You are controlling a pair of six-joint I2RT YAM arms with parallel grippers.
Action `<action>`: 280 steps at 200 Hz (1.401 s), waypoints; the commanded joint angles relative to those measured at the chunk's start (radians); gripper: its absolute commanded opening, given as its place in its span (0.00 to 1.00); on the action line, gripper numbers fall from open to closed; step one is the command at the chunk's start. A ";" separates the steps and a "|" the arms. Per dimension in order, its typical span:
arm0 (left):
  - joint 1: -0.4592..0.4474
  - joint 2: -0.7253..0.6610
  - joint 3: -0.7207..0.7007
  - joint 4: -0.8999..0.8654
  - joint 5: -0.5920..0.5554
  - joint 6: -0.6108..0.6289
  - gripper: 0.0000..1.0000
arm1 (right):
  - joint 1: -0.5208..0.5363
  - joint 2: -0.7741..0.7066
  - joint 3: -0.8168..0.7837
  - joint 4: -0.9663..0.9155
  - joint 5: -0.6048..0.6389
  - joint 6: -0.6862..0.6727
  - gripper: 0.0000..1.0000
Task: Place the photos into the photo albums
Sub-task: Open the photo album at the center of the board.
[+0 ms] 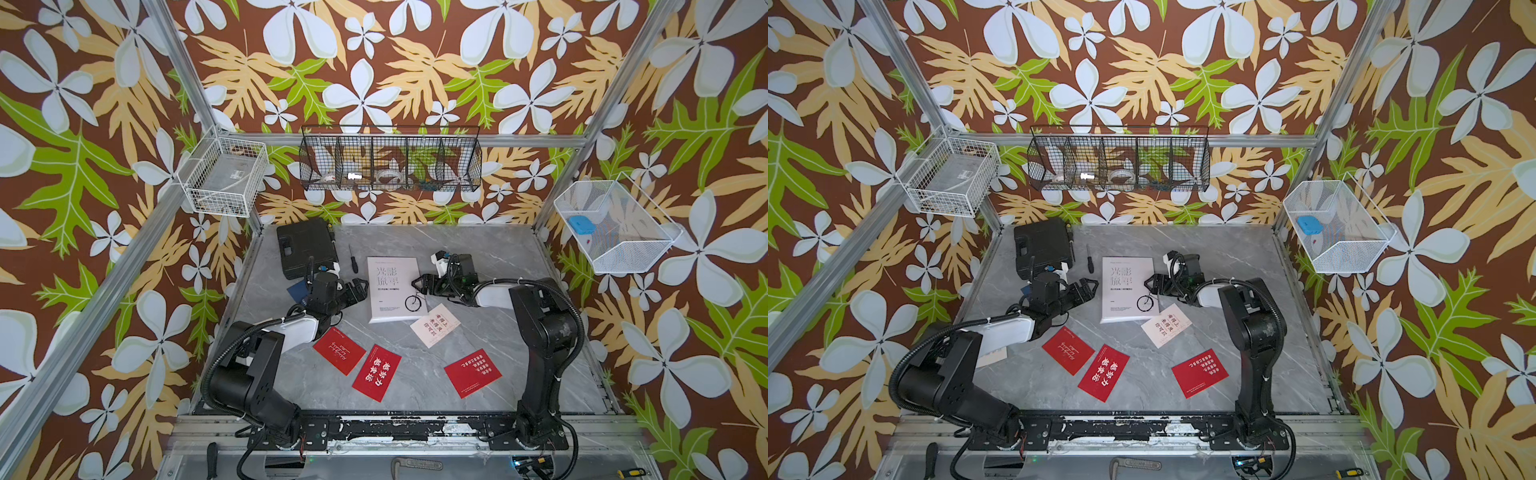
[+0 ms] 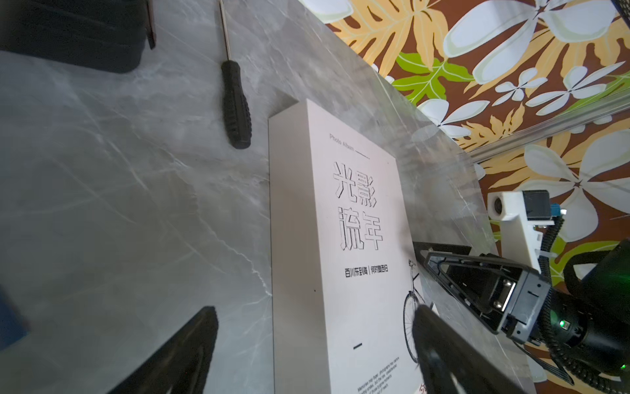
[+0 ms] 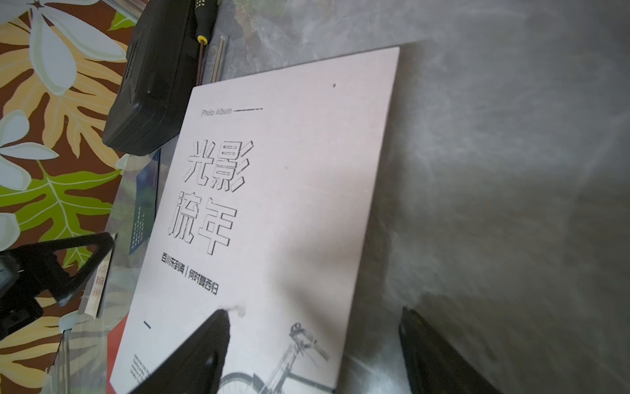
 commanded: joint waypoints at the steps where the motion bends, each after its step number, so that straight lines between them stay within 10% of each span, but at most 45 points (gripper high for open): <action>1: -0.005 0.041 0.021 0.051 0.060 -0.019 0.91 | 0.005 0.029 0.009 -0.039 -0.074 0.061 0.81; 147: -0.036 0.165 0.083 0.110 0.142 -0.045 0.87 | 0.006 -0.005 0.071 0.016 -0.212 0.203 0.47; 221: -0.037 0.161 0.067 0.124 0.142 -0.058 0.87 | 0.008 -0.007 0.100 -0.075 -0.180 0.140 0.66; 280: -0.036 0.169 0.060 0.148 0.147 -0.075 0.86 | 0.008 0.008 0.091 0.002 -0.238 0.200 0.49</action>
